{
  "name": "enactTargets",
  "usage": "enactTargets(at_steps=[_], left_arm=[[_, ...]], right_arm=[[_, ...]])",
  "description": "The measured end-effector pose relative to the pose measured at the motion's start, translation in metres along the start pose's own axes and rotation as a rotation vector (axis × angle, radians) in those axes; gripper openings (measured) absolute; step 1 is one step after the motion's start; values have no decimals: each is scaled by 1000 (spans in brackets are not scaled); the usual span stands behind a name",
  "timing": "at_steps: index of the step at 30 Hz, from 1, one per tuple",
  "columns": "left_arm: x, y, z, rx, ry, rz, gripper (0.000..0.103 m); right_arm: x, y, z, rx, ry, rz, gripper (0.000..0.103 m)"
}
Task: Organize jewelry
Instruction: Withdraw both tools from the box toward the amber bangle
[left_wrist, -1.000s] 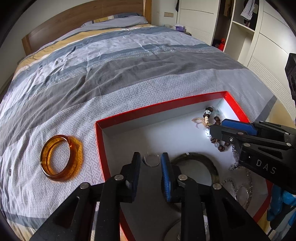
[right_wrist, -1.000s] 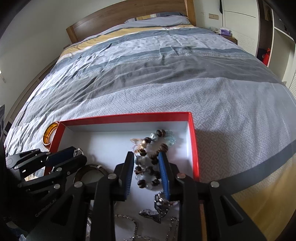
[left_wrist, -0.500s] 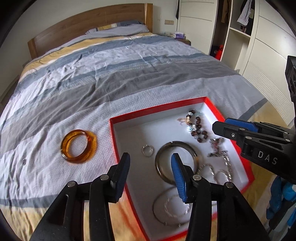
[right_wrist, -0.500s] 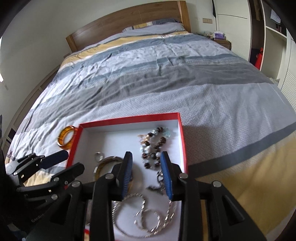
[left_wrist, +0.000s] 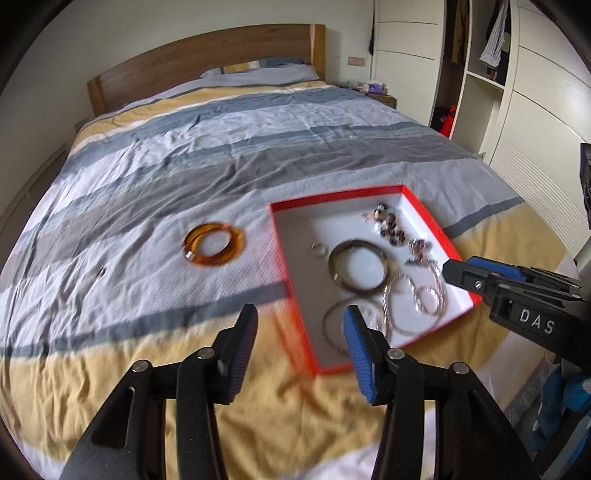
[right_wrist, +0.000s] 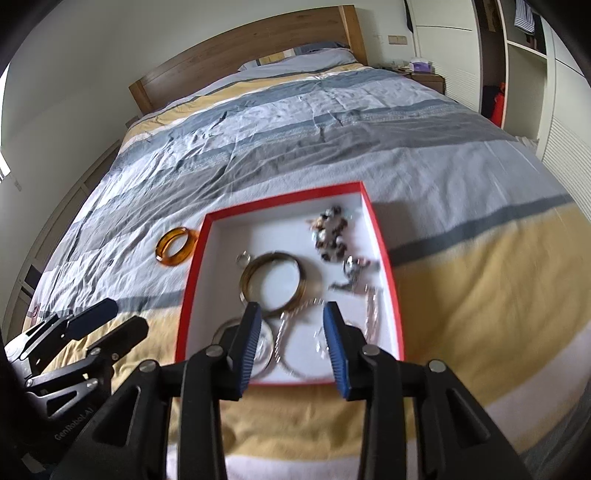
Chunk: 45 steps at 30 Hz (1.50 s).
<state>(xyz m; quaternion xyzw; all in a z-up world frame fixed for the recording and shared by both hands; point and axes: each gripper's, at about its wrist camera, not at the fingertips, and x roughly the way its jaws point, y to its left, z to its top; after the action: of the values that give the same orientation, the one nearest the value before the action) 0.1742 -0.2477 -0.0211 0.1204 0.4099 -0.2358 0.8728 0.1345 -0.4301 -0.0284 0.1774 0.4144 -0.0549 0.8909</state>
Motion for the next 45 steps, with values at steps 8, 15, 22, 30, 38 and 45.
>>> enactTargets(at_steps=[8,15,22,30,38,45], left_arm=[[-35,27,-37,-61,1,43,58],[-68,51,-62,-104,-27,108,65],[-96,69,-84,-122,-59,161,68],[-117,104,-114,-203,-68,224,68],[-135,118,-131,-248,-91,266,68],[-139,125,-141,-275,-99,275,68]], right_arm=[[-24,24,-29,-18,-7,-10,34],[-44,45,-52,-51,-16,-21,34],[-62,63,-68,-65,-33,-35,34],[-82,88,-78,-110,-63,-28,35],[-93,106,-87,-152,-75,-15,35],[-95,112,-96,-171,-64,-27,35]])
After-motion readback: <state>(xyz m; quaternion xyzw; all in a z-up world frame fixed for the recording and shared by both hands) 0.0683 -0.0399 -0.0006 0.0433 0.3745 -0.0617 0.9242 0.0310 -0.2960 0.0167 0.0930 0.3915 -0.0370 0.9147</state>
